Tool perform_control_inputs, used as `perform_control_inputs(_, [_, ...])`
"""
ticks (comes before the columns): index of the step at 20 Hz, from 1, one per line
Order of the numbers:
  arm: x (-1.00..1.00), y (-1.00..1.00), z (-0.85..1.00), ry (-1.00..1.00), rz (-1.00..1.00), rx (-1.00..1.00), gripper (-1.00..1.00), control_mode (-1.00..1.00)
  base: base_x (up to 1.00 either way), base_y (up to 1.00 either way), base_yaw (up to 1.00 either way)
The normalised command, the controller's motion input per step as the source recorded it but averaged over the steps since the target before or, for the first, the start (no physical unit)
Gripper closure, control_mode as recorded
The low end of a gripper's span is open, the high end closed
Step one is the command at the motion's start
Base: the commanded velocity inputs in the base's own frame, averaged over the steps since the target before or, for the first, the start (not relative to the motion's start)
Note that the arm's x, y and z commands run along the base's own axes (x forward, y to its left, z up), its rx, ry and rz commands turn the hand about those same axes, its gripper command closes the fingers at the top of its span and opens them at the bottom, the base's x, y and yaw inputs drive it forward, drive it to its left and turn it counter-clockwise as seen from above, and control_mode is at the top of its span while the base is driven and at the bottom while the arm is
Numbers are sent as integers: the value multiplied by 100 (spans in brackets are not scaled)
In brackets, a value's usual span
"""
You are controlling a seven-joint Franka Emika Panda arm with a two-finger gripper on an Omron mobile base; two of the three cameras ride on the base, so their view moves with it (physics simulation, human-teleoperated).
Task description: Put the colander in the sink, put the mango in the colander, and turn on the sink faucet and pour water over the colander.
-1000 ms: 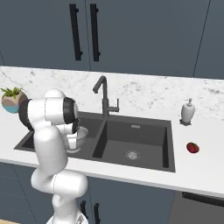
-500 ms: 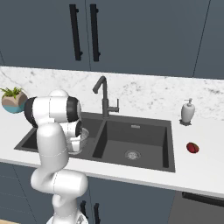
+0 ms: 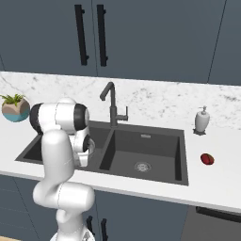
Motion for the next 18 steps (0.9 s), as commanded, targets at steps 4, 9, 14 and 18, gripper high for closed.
perform_control_inputs(4, [14, 10, -4, -1, 0, 0, -100, -100, 0, 0, 0])
perform_control_inputs(9, [5, 0, 25, -2, 0, 0, -100, -100, 0, 0, 0])
perform_control_inputs(14, [-9, 0, 50, -1, 0, 0, -100, -100, 0, 0, 0])
perform_control_inputs(18, [-46, -5, 65, 0, 10, 0, -100, -100, 0, 0, 0])
